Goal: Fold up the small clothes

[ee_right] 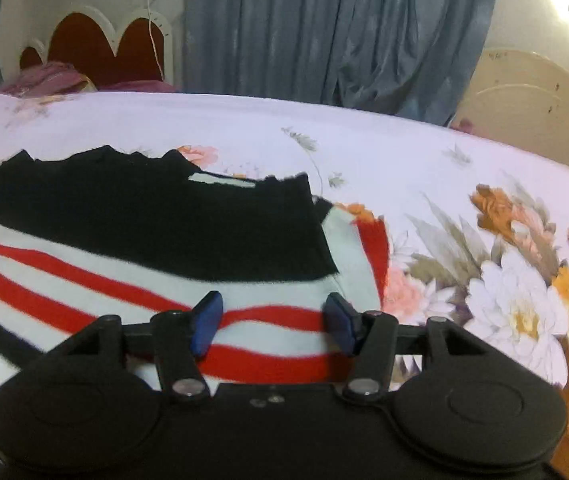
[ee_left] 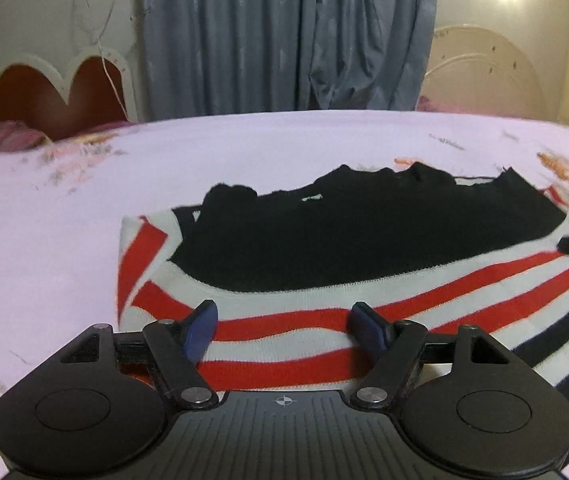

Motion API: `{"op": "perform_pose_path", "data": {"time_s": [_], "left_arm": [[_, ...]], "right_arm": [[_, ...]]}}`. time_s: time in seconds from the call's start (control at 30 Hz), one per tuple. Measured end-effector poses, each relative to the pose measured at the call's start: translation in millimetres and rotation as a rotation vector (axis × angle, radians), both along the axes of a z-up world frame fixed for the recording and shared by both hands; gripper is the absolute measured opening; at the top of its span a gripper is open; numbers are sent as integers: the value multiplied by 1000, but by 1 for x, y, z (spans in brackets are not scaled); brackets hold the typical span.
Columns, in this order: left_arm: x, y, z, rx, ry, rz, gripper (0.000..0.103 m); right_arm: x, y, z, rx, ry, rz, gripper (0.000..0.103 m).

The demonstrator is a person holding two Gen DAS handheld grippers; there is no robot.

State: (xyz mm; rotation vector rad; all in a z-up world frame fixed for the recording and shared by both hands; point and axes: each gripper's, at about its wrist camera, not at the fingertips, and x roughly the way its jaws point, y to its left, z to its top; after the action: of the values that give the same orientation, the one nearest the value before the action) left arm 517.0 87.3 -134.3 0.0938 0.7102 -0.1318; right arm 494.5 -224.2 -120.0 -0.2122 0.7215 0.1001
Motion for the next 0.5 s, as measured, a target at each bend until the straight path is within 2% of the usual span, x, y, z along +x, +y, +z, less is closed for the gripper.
{"op": "perform_pose_path", "data": {"time_s": [0.03, 0.13, 0.2, 0.3, 0.33, 0.4, 0.5], "left_arm": [[-1, -7, 6, 16, -3, 19, 74], [-20, -34, 26, -19, -85, -28, 74], [-29, -55, 27, -22, -73, -82, 74], [-37, -75, 14, -15, -20, -123, 73], [-40, -74, 8, -10, 1, -117, 73], [-48, -66, 4, -43, 2, -105, 73], [-61, -47, 8, -21, -6, -94, 73]], "right_arm": [[-2, 7, 6, -16, -22, -9, 46], [-18, 30, 26, 63, -92, 27, 47], [-26, 50, 26, 86, -55, 98, 47], [-34, 74, 12, 65, 5, 166, 48], [-35, 78, 4, 44, 43, 164, 46], [-43, 77, -1, 24, 34, 167, 47], [-56, 66, 3, -13, 27, 186, 49]]}}
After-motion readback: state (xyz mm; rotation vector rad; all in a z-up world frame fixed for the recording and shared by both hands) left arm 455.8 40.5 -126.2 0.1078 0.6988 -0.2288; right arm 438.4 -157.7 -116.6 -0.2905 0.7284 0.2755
